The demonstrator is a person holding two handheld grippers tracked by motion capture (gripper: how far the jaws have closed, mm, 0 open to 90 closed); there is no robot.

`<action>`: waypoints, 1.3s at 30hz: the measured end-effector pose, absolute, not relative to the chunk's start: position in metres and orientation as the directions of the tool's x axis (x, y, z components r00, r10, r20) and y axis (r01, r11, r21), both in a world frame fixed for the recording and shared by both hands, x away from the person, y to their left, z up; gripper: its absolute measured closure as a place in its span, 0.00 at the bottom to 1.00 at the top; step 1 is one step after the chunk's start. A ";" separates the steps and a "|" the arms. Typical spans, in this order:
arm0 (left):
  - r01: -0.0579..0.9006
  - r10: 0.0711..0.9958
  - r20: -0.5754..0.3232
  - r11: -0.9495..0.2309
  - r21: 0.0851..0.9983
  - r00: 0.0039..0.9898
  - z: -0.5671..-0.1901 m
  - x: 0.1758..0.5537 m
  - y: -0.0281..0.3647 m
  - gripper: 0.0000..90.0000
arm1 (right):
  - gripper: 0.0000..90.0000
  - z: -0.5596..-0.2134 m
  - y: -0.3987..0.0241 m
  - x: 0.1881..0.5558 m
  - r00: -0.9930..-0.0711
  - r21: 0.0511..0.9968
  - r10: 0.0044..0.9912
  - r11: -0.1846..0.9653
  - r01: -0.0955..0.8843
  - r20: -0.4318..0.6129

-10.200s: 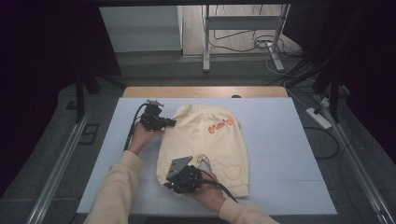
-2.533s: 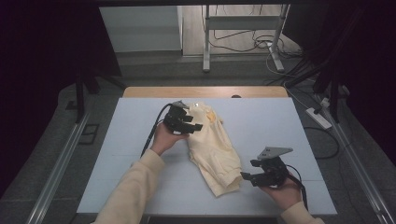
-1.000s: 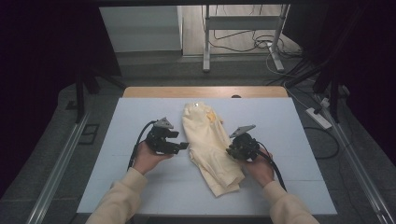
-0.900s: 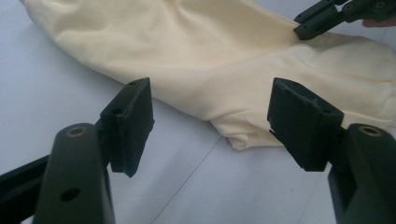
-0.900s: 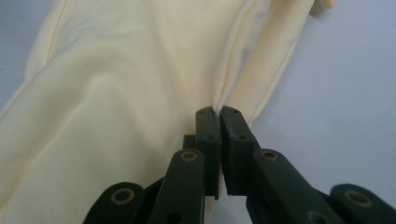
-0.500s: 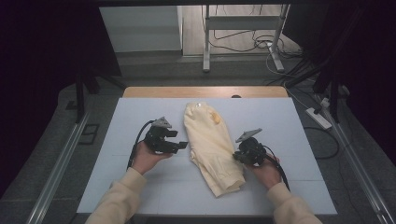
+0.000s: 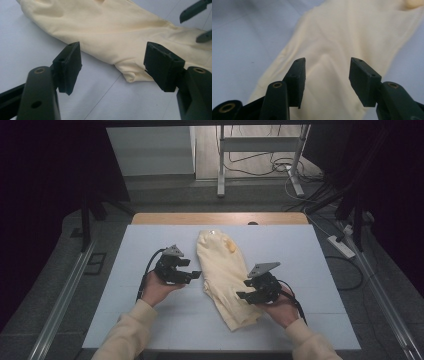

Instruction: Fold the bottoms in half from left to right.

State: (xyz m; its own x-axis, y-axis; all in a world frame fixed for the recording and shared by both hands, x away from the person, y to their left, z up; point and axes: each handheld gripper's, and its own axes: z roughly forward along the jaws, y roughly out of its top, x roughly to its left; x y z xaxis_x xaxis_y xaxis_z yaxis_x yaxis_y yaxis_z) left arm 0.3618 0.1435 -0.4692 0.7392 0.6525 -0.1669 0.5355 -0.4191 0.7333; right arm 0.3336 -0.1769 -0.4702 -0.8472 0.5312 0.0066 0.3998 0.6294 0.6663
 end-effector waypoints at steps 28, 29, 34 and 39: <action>0.550 0.658 -0.180 -0.412 0.727 0.731 -0.471 0.363 0.146 0.34 | 0.65 -0.496 -0.147 0.319 -0.896 0.570 0.439 0.721 0.393 0.063; 0.551 0.659 -0.182 -0.410 0.726 0.730 -0.471 0.363 0.146 0.34 | 0.72 -0.496 -0.147 0.319 -0.897 0.566 0.435 0.721 0.399 0.078; 0.554 0.660 -0.184 -0.408 0.725 0.728 -0.472 0.363 0.147 0.34 | 0.94 -0.497 -0.146 0.319 -0.907 0.554 0.415 0.740 0.381 0.069; 0.553 0.661 -0.184 -0.407 0.728 0.728 -0.471 0.363 0.147 0.34 | 0.97 -0.494 -0.144 0.314 -0.917 0.570 0.395 0.744 0.349 0.047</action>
State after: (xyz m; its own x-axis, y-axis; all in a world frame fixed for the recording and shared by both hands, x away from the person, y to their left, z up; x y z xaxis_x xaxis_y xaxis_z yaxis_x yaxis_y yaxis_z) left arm 0.3632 0.1466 -0.4711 0.7278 0.6608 -0.1836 0.5527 -0.4065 0.7275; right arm 0.3144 -0.1442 -0.4937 -0.9175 0.3951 0.0466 0.3492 0.7438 0.5699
